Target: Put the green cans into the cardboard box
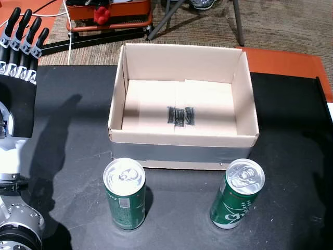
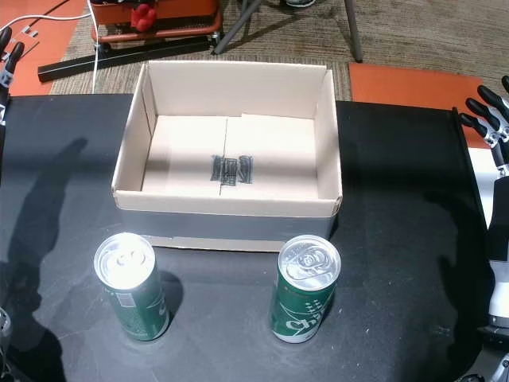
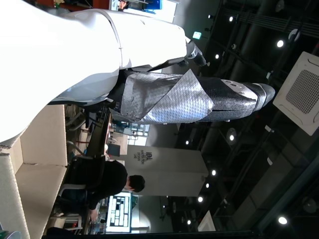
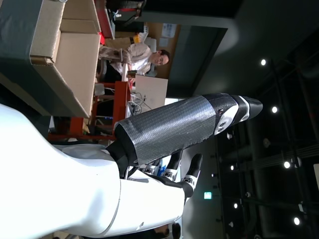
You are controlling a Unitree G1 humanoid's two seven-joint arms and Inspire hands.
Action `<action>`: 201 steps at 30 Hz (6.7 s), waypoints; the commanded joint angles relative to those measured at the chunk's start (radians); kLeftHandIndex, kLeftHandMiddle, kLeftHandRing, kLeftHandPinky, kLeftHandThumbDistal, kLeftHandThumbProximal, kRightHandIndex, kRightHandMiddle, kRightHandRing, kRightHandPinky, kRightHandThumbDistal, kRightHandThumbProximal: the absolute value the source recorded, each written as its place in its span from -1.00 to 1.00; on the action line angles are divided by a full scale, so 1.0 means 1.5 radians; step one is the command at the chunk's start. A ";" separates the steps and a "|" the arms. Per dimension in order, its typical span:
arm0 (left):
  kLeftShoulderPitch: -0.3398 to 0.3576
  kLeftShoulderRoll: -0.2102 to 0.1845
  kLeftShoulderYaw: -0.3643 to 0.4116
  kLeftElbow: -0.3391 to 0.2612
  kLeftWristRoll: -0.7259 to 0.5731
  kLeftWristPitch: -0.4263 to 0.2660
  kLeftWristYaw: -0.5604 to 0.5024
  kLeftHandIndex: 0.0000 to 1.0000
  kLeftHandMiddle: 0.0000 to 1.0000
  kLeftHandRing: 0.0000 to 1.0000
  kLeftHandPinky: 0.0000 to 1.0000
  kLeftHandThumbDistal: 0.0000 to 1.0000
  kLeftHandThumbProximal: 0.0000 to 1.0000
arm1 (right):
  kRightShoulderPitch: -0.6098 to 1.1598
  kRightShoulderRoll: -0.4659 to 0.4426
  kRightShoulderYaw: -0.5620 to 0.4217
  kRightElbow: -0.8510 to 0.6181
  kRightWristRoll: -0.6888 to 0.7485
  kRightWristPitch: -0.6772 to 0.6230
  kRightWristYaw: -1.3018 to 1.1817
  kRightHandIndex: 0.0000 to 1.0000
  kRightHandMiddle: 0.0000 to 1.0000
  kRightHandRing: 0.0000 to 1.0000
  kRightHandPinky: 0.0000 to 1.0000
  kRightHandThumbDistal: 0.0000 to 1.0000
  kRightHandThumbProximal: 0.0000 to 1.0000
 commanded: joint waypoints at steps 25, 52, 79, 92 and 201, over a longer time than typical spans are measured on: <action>0.013 0.002 -0.002 0.003 0.017 -0.002 0.004 1.00 1.00 0.98 0.97 0.53 0.99 | 0.038 -0.029 0.085 -0.010 -0.097 0.019 0.012 0.34 0.37 0.52 0.73 1.00 0.49; 0.016 0.007 -0.012 0.005 0.023 -0.025 0.008 1.00 1.00 1.00 1.00 0.42 1.00 | 0.074 -0.058 0.169 0.017 -0.175 -0.005 0.014 0.46 0.45 0.59 0.84 1.00 0.59; 0.015 0.006 -0.014 0.005 0.023 -0.023 0.011 1.00 1.00 1.00 1.00 0.42 1.00 | 0.057 -0.083 0.218 0.045 -0.207 0.044 0.041 0.59 0.69 0.81 1.00 1.00 0.43; 0.014 0.004 -0.008 0.002 0.028 -0.017 0.011 1.00 1.00 1.00 1.00 0.42 1.00 | 0.043 -0.090 0.247 0.070 -0.239 0.062 0.055 0.61 0.73 0.83 1.00 1.00 0.50; 0.007 0.014 0.022 -0.008 0.020 -0.002 0.024 1.00 1.00 1.00 1.00 0.51 1.00 | -0.041 -0.040 0.294 0.247 -0.366 0.117 -0.042 0.28 0.31 0.41 0.48 1.00 -0.37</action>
